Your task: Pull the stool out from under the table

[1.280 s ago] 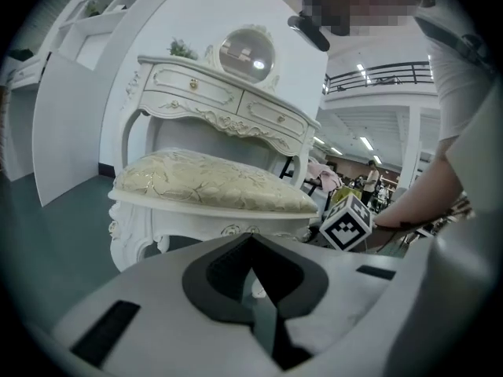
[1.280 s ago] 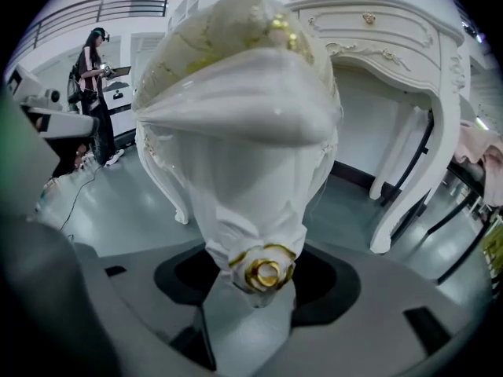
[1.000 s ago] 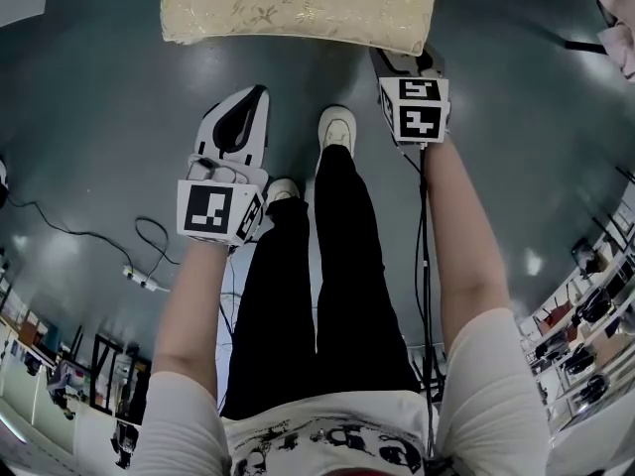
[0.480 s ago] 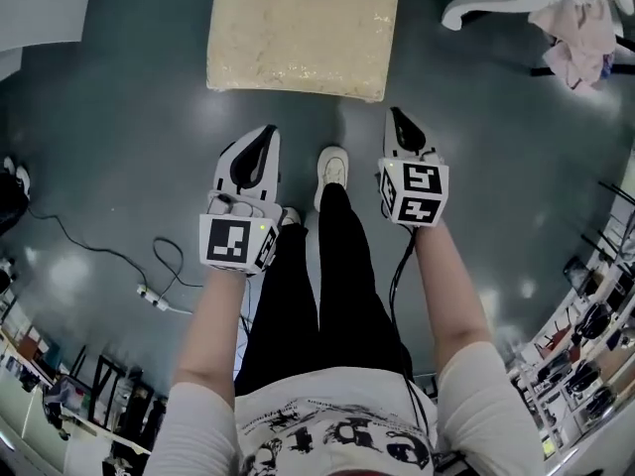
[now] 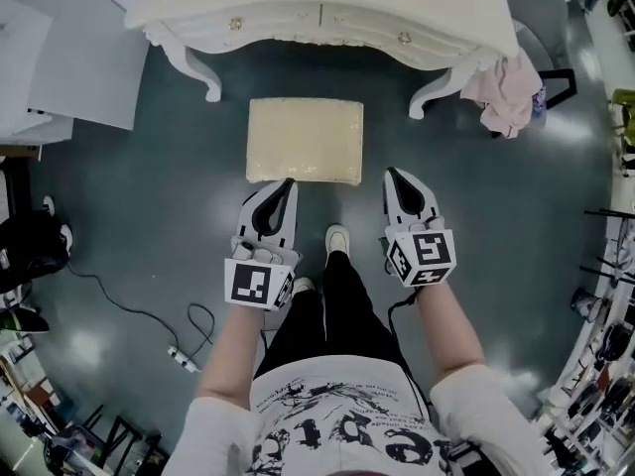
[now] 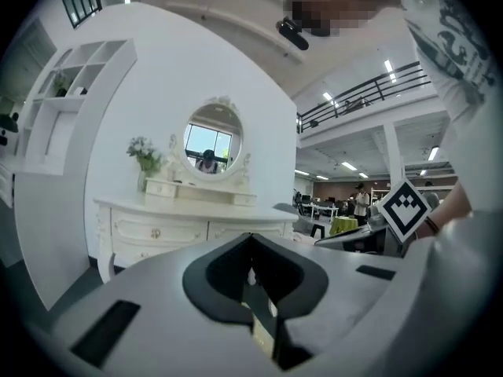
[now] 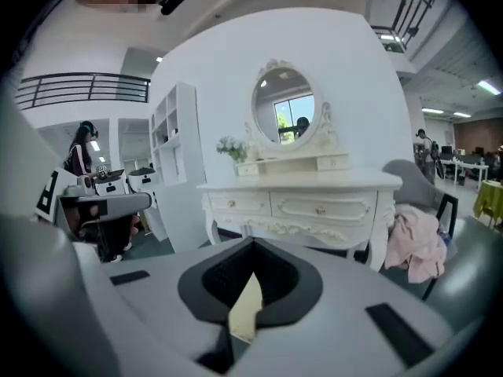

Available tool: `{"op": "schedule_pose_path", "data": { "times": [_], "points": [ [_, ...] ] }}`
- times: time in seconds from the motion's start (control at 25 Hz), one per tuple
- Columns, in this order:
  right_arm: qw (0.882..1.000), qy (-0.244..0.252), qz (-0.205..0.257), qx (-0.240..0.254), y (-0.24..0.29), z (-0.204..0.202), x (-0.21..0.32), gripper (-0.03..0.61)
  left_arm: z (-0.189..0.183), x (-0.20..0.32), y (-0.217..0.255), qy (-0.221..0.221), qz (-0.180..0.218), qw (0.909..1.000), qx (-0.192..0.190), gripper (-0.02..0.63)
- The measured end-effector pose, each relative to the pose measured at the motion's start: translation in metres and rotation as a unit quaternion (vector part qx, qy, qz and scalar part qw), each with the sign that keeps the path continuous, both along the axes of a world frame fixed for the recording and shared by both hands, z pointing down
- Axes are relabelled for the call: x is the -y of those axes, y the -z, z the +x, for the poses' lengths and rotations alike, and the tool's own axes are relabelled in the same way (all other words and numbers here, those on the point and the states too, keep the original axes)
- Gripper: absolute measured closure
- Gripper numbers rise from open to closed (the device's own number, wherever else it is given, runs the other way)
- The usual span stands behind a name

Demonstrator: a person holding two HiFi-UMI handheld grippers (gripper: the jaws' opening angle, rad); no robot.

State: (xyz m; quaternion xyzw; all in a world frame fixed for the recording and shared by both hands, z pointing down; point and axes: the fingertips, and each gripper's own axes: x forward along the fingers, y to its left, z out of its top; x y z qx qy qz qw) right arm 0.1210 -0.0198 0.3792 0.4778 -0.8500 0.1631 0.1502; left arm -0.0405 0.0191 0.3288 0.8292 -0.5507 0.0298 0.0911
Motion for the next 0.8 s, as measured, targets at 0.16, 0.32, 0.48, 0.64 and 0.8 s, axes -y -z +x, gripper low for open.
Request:
{"op": "schedule_pose_path", "data": {
  "times": [0.16, 0.32, 0.48, 0.64, 0.8],
  "points": [
    [0.998, -0.013, 0.060, 0.012, 0.093, -0.003, 0.000, 0.561, -0.005, -0.004, 0.081, -0.008, 0.041, 0.9991, 0.008, 0.597],
    [0.993, -0.023, 0.113, 0.018, 0.171, -0.009, -0.021, 0.561, -0.011, -0.024, 0.147, -0.019, 0.070, 0.9972, 0.015, 0.597],
    [0.983, -0.039, 0.181, 0.007, 0.225, -0.013, -0.042, 0.563, -0.021, -0.035, 0.199, -0.017, 0.107, 0.9937, 0.026, 0.597],
    [0.975, -0.058, 0.213, 0.012, 0.262, -0.011, -0.066, 0.561, -0.024, -0.049, 0.235, -0.011, 0.136, 0.9903, 0.026, 0.597],
    [0.975, -0.065, 0.212, 0.025, 0.281, -0.010, -0.086, 0.561, -0.023, -0.063, 0.259, -0.020, 0.145, 0.9889, 0.021, 0.597]
  ]
}}
